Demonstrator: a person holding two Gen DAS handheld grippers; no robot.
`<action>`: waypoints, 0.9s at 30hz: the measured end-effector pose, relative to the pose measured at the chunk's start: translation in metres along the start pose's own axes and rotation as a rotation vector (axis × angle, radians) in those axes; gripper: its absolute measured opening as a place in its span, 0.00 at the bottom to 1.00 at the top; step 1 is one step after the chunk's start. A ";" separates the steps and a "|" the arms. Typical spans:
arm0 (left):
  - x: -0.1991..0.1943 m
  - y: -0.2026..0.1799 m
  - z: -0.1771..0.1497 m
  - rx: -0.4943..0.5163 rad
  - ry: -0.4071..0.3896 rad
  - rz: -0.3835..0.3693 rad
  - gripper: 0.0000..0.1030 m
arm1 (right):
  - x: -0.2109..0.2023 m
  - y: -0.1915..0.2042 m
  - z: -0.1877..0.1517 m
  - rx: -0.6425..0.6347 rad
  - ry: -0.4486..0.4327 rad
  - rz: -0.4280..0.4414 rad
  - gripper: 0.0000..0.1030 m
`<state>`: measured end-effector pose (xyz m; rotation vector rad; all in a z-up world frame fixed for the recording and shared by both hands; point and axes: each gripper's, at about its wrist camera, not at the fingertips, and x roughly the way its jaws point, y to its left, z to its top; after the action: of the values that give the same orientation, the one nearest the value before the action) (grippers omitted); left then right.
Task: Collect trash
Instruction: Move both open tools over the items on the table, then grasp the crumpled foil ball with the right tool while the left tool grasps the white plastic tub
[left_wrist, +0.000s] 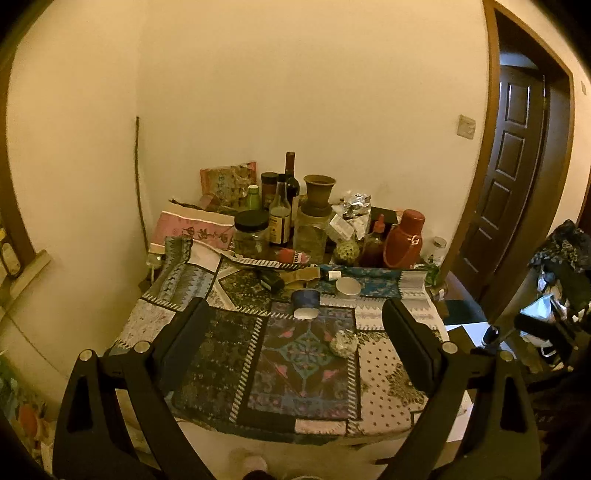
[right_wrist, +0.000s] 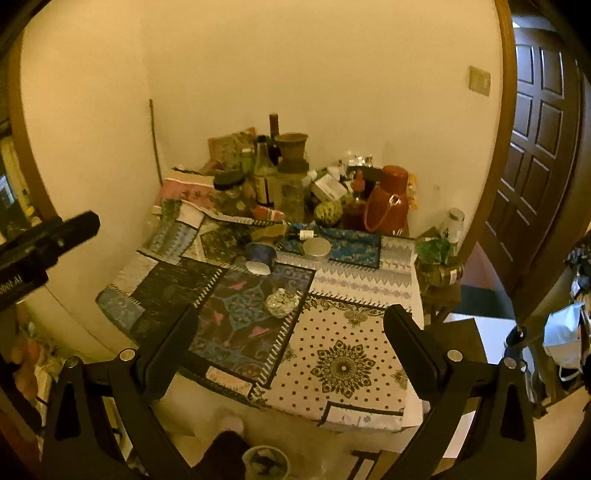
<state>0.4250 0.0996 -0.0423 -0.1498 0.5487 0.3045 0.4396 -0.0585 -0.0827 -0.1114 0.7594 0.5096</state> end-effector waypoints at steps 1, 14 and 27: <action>0.010 0.004 0.004 0.000 0.005 -0.010 0.92 | 0.008 0.000 0.002 0.007 0.009 0.000 0.97; 0.148 0.064 0.050 0.078 0.065 -0.139 0.86 | 0.175 0.008 0.005 0.233 0.282 -0.072 0.96; 0.291 0.073 0.016 0.110 0.384 -0.268 0.62 | 0.290 -0.008 -0.023 0.528 0.486 -0.038 0.78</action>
<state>0.6450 0.2433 -0.1880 -0.1748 0.9138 -0.0190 0.6057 0.0443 -0.2984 0.2513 1.3417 0.2299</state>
